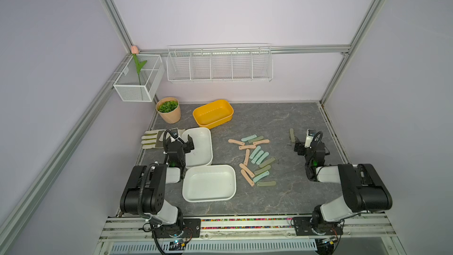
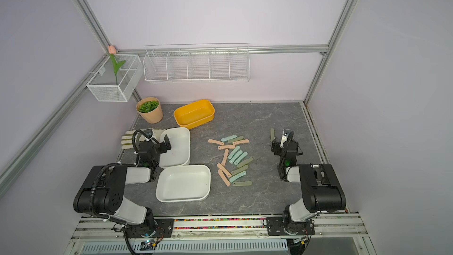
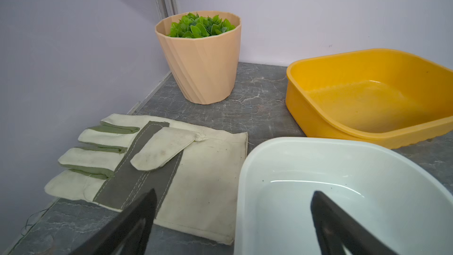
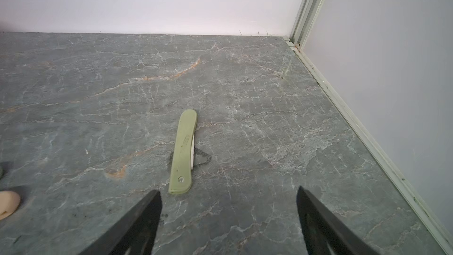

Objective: Place the fruit knives into the storage box by color
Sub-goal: Pick up the storage box at the center of the board.

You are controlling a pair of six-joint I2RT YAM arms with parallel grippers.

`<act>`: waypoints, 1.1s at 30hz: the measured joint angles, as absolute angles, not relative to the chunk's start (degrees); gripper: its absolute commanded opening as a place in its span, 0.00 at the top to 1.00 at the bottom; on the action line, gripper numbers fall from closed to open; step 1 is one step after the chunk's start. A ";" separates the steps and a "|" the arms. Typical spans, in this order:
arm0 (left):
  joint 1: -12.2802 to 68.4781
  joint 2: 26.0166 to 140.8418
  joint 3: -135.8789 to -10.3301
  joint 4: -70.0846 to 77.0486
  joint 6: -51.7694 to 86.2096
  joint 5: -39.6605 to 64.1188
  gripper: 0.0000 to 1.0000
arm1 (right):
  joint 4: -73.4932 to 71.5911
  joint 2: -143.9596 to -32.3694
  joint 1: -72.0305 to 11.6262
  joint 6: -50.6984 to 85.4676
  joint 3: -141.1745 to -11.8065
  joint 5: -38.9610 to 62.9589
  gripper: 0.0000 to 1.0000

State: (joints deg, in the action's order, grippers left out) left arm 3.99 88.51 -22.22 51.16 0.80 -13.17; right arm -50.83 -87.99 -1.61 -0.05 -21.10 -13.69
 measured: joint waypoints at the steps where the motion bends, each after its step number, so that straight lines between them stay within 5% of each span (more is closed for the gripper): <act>1: 3.99 88.51 -22.22 51.16 0.80 -13.17 0.01 | -50.83 -87.99 -1.61 -0.05 -21.10 -13.69 0.11; 33: 2.48 88.51 -22.22 50.92 1.06 -10.66 0.00 | -50.83 -87.99 -1.61 -0.05 -21.10 -13.69 0.11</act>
State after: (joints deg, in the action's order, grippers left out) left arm 2.48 88.51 -22.22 50.92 1.06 -10.66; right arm -50.83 -87.99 -1.61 -0.05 -21.10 -13.69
